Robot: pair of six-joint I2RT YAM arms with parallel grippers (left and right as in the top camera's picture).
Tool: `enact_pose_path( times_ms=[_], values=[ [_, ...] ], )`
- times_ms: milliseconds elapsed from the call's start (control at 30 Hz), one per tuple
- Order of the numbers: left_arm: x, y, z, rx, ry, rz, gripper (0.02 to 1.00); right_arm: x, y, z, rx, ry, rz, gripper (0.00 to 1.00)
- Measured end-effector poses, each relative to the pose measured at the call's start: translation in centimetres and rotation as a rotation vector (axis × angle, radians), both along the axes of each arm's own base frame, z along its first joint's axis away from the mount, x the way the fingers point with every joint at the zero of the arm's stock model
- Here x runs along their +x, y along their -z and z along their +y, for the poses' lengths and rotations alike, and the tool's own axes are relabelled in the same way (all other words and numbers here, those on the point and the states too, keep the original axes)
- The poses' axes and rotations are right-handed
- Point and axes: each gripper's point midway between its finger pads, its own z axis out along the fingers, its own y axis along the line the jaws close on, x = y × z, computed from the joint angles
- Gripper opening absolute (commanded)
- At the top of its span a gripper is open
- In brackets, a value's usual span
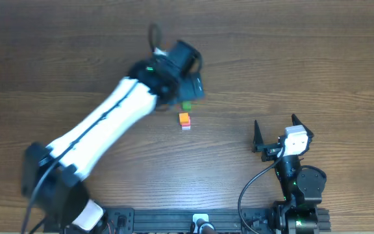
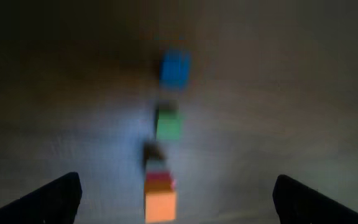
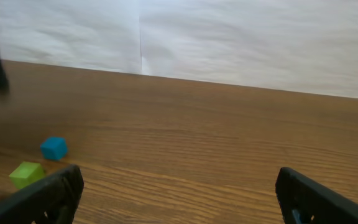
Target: Stack Cubes
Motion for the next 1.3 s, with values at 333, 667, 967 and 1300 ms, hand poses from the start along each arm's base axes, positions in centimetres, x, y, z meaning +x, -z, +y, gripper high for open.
enact_pose_path(
  times_ms=[333, 667, 967, 1300],
  values=[
    [3.3, -16.4, 9.9, -0.087, -0.174, -0.508, 0.996, 0.0, 0.0, 0.0, 0.0, 0.0, 0.0, 0.993],
    [-1.1, -23.9, 16.4, -0.033, -0.159, -0.911, 0.952, 0.0, 0.0, 0.0, 0.0, 0.0, 0.0, 0.991],
    [-6.9, -16.3, 21.5, 0.03, -0.157, -0.998, 0.915, 0.0, 0.0, 0.0, 0.0, 0.0, 0.0, 0.993],
    [-10.0, -11.8, 21.4, 0.082, -0.055, -1.105, 0.908, 0.0, 0.0, 0.0, 0.0, 0.0, 0.0, 0.991]
  ],
)
